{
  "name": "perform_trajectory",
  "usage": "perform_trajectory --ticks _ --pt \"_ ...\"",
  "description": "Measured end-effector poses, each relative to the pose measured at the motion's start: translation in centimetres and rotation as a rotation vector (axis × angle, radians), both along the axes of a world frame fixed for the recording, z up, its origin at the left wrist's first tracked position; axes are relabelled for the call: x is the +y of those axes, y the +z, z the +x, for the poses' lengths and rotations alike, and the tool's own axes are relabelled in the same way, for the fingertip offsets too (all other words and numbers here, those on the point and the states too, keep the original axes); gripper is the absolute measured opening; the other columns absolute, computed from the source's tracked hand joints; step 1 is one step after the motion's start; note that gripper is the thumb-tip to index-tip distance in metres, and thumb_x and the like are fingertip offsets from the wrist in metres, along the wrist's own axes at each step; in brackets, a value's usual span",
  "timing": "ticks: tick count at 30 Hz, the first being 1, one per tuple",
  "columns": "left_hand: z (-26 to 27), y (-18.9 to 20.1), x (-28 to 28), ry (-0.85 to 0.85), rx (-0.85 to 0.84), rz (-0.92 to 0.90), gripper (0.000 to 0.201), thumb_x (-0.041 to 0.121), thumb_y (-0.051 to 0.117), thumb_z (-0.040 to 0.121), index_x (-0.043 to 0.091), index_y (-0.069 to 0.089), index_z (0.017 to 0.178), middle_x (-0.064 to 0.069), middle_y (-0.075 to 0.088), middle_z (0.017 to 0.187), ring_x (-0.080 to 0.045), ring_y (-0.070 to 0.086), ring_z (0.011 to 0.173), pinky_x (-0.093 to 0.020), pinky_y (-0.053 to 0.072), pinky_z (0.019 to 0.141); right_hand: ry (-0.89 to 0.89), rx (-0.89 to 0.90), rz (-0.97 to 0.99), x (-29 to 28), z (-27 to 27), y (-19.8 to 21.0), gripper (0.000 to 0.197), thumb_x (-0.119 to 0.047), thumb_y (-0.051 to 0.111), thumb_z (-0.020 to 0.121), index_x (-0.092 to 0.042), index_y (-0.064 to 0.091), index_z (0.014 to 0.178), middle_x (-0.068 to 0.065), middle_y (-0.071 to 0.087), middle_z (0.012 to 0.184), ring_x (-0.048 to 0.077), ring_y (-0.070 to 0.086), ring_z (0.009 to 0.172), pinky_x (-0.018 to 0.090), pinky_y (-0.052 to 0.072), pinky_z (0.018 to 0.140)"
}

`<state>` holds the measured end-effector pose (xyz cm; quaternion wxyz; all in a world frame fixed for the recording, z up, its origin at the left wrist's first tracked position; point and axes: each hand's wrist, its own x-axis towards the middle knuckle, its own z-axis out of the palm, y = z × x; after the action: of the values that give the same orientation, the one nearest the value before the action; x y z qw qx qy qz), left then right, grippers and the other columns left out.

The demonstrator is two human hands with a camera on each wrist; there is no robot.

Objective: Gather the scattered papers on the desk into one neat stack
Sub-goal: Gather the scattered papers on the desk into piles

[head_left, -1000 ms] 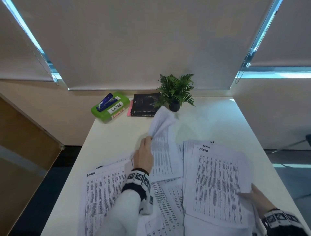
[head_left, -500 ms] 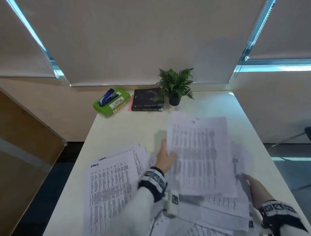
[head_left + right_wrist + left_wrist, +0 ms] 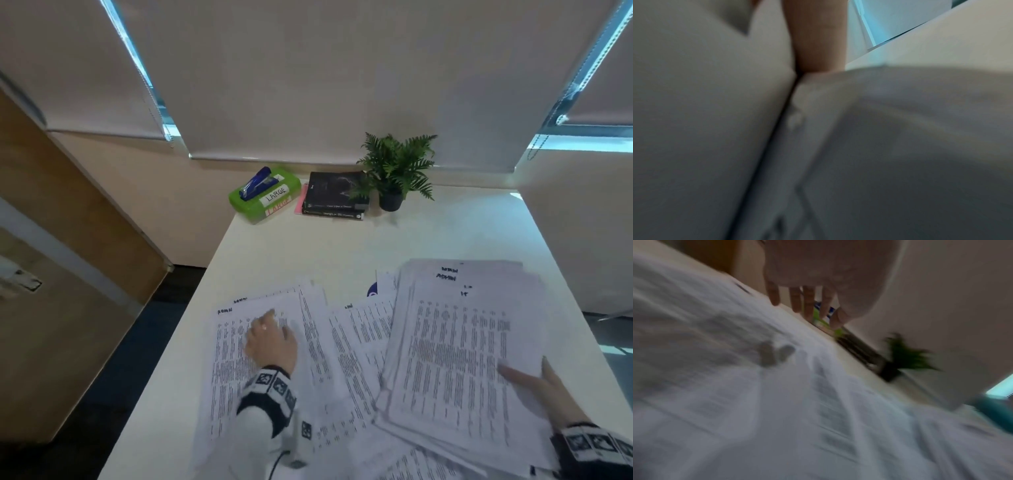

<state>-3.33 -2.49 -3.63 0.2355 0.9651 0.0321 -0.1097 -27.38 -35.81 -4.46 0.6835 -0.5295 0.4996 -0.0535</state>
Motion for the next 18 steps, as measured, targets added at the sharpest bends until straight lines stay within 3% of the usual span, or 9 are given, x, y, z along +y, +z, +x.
perform_trajectory --ticks 2,4,7,9,10,12,14,16,18 --pt "1.4 -0.9 5.8 0.261 0.124 0.113 0.061 0.037 0.051 0.089 0.013 0.029 0.141 -0.018 0.031 0.145 -0.035 0.034 0.131 -0.051 0.034 0.105 0.061 -0.009 -0.041 -0.3 0.7 0.2 0.136 -0.039 0.094 0.033 -0.028 0.019 0.145 0.004 0.043 0.142 0.027 0.043 0.128 0.046 0.025 0.112" --pt "1.9 -1.4 10.2 0.437 0.269 0.134 0.084 0.048 0.063 0.08 0.007 0.023 0.142 -0.022 0.024 0.148 -0.039 0.026 0.134 -0.054 0.029 0.107 0.152 -0.002 -0.056 0.4 2.0 1.1 0.125 -0.034 0.092 0.049 -0.03 0.015 0.147 0.006 0.038 0.147 0.028 0.04 0.132 0.047 0.024 0.113" --pt "2.0 -2.2 12.6 0.446 0.363 0.137 0.105 0.058 0.071 0.068 0.0 0.021 0.14 -0.025 0.022 0.146 -0.042 0.025 0.134 -0.055 0.029 0.106 0.173 0.046 -0.038 0.7 3.6 0.5 0.11 -0.02 0.079 0.072 -0.02 0.002 0.15 0.009 0.025 0.154 0.03 0.028 0.139 0.047 0.021 0.115" --pt "2.4 -3.0 12.6 0.432 0.399 0.075 0.114 0.055 0.073 0.067 0.001 0.009 0.145 -0.026 0.023 0.147 -0.043 0.029 0.134 -0.055 0.031 0.106 0.201 0.085 -0.065 0.9 4.6 -0.2 0.11 -0.024 0.082 0.068 -0.016 0.01 0.15 0.01 0.026 0.154 0.031 0.033 0.136 0.047 0.025 0.113" --pt "2.7 -3.3 12.6 0.433 0.43 0.025 0.117 0.052 0.075 0.067 0.001 0.004 0.146 -0.025 0.026 0.148 -0.043 0.032 0.133 -0.055 0.033 0.107 0.218 0.091 -0.047 1.2 5.1 -0.5 0.103 -0.022 0.083 0.066 -0.012 0.021 0.148 0.013 0.036 0.149 0.032 0.043 0.128 0.047 0.03 0.109" --pt "3.0 -3.2 12.5 0.422 0.475 -0.061 0.11 0.045 0.077 0.067 0.0 0.014 0.145 -0.024 0.04 0.141 -0.04 0.045 0.125 -0.05 0.04 0.103 0.2 0.105 -0.093 1.7 5.5 -0.5 0.07 -0.003 0.074 0.074 -0.003 0.04 0.135 0.018 0.054 0.131 0.031 0.054 0.105 0.042 0.038 0.1" --pt "3.1 -2.8 12.6 0.37 0.46 -0.054 0.089 0.041 0.075 0.071 0.001 0.033 0.14 -0.022 0.047 0.134 -0.037 0.051 0.118 -0.043 0.044 0.098 0.186 0.125 -0.107 1.5 5.6 -1.1 0.055 0.006 0.067 0.078 0.001 0.044 0.128 0.02 0.057 0.125 0.03 0.053 0.097 0.04 0.039 0.093" --pt "2.9 -2.3 12.4 0.319 0.395 -0.052 0.071 0.037 0.066 0.081 0.004 0.039 0.138 -0.022 0.042 0.137 -0.038 0.048 0.12 -0.042 0.042 0.099 0.172 0.109 -0.098 1.4 5.6 -1.3 0.066 -0.002 0.072 0.076 0.002 0.039 0.134 0.022 0.052 0.131 0.031 0.052 0.102 0.039 0.038 0.093" --pt "2.7 -2.5 12.1 0.311 0.344 -0.131 0.066 0.033 0.057 0.089 0.003 0.031 0.142 -0.022 0.031 0.145 -0.039 0.042 0.127 -0.044 0.036 0.105 0.185 0.112 -0.125 1.6 5.7 -1.5 0.102 -0.019 0.083 0.064 0.0 0.025 0.144 0.02 0.038 0.145 0.034 0.044 0.124 0.043 0.031 0.106"
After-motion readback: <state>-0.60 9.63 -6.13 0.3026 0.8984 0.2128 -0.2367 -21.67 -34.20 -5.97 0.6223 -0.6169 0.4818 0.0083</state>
